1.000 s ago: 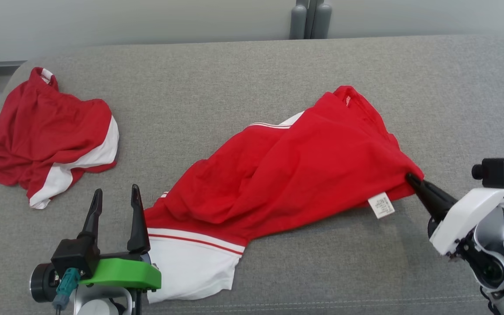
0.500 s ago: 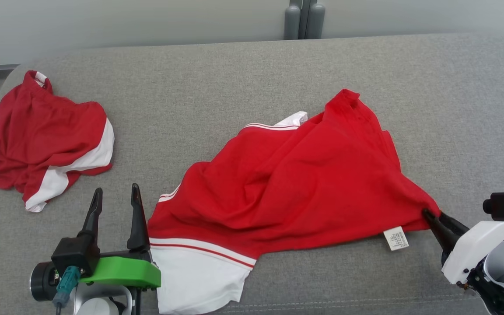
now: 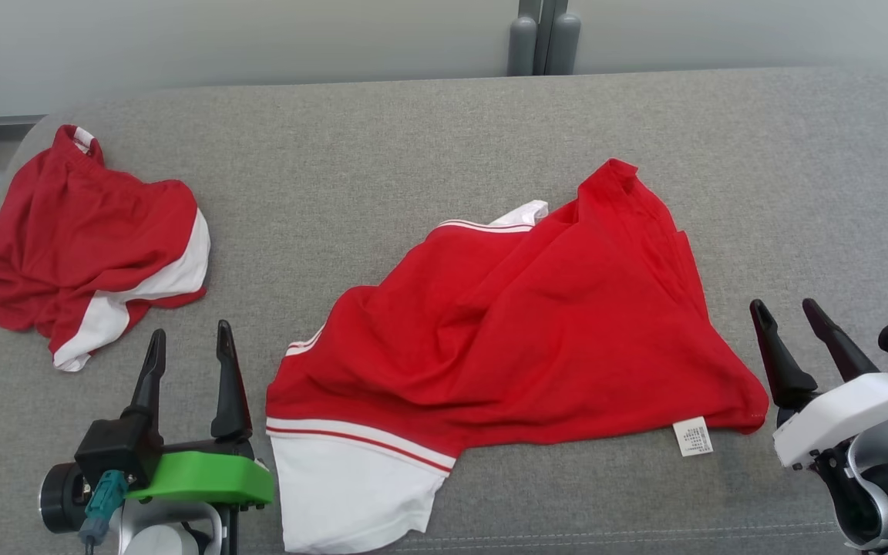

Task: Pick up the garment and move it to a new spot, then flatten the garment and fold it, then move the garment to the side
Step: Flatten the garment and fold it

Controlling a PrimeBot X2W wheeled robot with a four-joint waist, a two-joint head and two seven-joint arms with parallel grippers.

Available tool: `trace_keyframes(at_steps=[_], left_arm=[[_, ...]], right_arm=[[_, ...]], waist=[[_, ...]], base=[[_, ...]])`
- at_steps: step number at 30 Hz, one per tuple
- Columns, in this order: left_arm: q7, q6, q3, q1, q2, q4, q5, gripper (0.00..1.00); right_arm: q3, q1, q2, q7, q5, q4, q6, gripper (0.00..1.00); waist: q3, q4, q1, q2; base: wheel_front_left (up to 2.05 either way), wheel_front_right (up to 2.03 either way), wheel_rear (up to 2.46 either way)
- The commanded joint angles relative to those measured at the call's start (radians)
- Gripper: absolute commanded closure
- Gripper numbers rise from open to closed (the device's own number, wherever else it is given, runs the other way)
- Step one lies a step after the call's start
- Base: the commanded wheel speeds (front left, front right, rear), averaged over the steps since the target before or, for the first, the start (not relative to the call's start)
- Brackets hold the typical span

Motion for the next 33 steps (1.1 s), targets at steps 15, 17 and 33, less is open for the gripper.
trace_keyframes(at_steps=[15,17,33], left_arm=[[-0.002,-0.027,0.012,0.052,0.009,0.001,0.074,0.00],[-0.002,-0.028,0.014,0.064,0.018,0.000,0.093,0.00],[-0.001,-0.007,0.038,0.142,0.036,-0.041,0.145,0.00]], right_arm=[[0.030,0.011,0.057,-0.260,-0.131,0.039,0.000,0.00],[0.027,0.022,0.063,-0.275,-0.146,0.044,0.000,0.00],[-0.028,0.095,0.124,-0.303,-0.227,0.031,0.000,0.00]], waist=[[-0.057,-0.011,0.0000,0.0000],[-0.072,-0.014,0.0000,0.0000],[-0.129,-0.043,0.0000,0.0000]], base=[[0.00,0.00,0.00],[0.00,0.00,0.00],[0.00,0.00,0.00]])
